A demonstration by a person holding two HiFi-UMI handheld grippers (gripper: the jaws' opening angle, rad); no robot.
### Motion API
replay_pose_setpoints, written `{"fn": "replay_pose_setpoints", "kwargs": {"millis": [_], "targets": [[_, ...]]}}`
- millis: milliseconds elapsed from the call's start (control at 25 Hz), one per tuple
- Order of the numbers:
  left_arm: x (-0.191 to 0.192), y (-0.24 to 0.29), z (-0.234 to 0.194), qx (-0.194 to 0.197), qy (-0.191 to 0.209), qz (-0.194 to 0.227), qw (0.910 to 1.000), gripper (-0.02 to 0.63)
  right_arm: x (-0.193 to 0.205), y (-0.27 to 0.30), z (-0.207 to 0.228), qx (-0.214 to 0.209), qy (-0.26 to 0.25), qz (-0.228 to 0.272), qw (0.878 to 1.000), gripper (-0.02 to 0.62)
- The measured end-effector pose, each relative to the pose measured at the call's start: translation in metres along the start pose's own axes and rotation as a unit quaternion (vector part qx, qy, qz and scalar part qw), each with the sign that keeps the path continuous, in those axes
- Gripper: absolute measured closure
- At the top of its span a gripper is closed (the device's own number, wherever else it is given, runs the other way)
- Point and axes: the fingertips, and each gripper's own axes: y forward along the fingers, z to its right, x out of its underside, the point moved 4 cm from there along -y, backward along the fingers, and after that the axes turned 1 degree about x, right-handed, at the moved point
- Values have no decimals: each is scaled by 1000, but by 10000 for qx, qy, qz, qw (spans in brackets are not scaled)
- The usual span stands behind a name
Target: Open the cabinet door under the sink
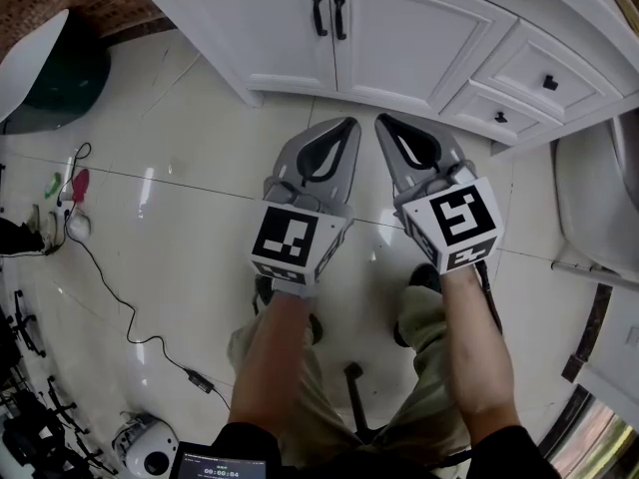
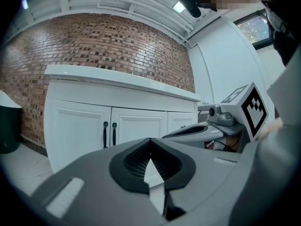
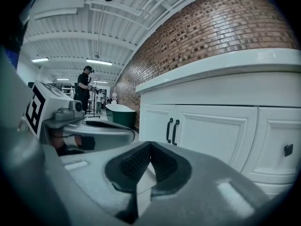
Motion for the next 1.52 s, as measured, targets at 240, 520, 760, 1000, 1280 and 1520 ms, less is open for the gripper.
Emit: {"fn": "replay_pose_setpoints", "kwargs": {"millis": [240,520,760,1000,1280,1520], "targets": [[-3,26,-24,-46,15,-16,10000,589,-9,29,16,-134,-63,-7,9999,603],[-14,54,-53,-120,-5,27,9999,589,-16,67,37,-233,-185,-107,9995,603],[-15,71,-80,-204,-16,-42,9998,589,-14,98,53,-351,-335,-224,9986,603],[-14,84,-97,-277,-7,-53,9996,589,-11,125,62,-440,-378,-296,9979,603],[-10,88,-110,-341,121,-110,9993,589,-3,148,75,-404,-387,-321,9979,603],[-9,90,-113,-351,79,-107,9993,589,-8,163,81,-350,-309,-132,9988,433]]}}
